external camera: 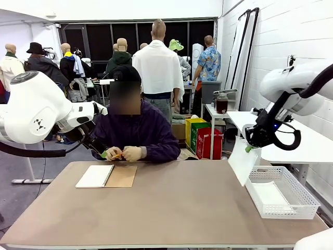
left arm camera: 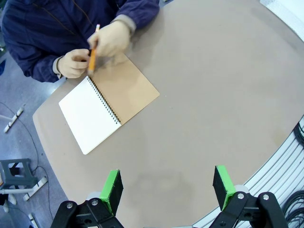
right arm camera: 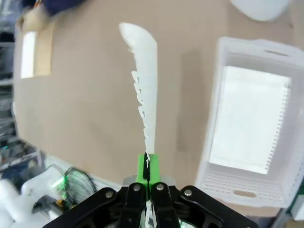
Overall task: Sort the paper based on its condition.
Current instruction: If a person hands you a paper, place it in the Organizing basket , and if it's crumpled, put it in the Trash can.
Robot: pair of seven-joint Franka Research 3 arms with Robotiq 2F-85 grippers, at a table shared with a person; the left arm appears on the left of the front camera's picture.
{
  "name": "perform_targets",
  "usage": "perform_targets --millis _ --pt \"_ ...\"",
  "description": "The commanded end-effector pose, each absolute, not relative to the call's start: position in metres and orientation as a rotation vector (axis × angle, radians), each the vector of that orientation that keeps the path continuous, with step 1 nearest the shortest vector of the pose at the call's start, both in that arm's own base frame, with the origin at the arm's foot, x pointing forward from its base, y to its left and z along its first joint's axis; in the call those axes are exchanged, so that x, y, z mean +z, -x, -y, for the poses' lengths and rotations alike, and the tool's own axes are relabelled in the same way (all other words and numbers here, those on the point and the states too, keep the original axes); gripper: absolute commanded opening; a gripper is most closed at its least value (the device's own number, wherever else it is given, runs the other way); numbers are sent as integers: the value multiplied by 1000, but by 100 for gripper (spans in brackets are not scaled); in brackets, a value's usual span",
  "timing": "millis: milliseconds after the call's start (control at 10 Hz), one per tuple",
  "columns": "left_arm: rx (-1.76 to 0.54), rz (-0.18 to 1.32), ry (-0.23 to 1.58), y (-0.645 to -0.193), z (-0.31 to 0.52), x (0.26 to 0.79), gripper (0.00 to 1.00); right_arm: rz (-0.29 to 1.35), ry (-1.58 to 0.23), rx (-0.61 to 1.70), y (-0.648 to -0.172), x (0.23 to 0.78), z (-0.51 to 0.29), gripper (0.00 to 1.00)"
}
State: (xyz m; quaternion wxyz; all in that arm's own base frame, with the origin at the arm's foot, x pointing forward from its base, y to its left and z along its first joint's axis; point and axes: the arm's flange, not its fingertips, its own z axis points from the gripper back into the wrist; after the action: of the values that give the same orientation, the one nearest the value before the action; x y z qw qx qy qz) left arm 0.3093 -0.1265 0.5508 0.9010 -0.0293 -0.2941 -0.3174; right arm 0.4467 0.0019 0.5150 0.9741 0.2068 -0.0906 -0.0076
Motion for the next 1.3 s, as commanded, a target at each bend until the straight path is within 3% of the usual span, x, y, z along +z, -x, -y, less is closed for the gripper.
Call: perform_targets --millis 0,600,1200 --pt "-655 604 63 -310 125 550 100 160 -472 31 -451 520 -11 0" --pt "-655 604 63 -310 125 550 100 170 -427 12 -451 513 -7 0" --pt "-655 604 63 -310 125 550 100 227 -393 -97 -443 490 64 0"
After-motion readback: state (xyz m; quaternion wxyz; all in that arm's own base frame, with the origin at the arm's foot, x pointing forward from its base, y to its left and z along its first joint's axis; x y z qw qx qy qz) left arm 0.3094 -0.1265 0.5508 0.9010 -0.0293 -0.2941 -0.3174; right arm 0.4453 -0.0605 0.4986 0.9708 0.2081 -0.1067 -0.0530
